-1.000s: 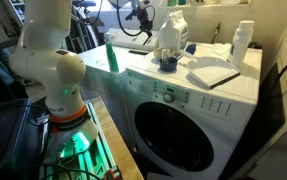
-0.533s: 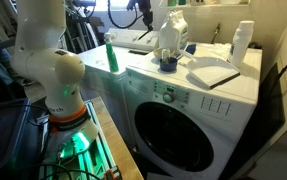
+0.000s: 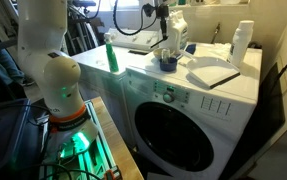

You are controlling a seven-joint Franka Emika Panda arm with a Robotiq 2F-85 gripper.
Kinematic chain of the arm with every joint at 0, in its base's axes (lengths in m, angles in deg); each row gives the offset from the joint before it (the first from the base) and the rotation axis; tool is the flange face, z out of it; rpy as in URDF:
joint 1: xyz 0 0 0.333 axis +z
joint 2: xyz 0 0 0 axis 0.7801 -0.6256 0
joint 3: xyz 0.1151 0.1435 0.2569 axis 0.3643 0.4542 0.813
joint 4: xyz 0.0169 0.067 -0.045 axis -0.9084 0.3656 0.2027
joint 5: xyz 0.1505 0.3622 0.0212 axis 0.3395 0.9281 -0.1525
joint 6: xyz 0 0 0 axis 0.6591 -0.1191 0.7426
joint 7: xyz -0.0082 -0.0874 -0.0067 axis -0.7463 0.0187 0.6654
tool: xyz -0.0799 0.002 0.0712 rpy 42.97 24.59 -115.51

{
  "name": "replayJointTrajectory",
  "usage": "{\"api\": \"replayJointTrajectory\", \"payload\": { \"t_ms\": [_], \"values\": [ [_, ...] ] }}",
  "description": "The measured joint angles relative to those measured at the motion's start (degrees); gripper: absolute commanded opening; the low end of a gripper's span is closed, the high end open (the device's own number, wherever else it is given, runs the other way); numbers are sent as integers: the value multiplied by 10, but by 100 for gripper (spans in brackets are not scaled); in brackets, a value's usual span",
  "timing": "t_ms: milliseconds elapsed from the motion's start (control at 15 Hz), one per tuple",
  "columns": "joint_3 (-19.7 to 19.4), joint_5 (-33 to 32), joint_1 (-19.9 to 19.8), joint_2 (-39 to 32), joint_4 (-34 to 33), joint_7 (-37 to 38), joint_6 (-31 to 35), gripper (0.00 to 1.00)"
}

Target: Pick up the black pen on the left washing machine and put it in the white bowl on the right washing machine

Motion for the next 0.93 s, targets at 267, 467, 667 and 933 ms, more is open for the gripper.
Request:
{"api": "replayJointTrajectory", "payload": {
  "t_ms": [267,467,667,933],
  "values": [
    [13,52,-29,-4,0,81,25,3],
    [17,56,-32,-5,1,150,54,3],
    [16,46,-37,-9,10,192,82,3],
    [18,55,-53,-22,12,195,84,47]
  ]
}}
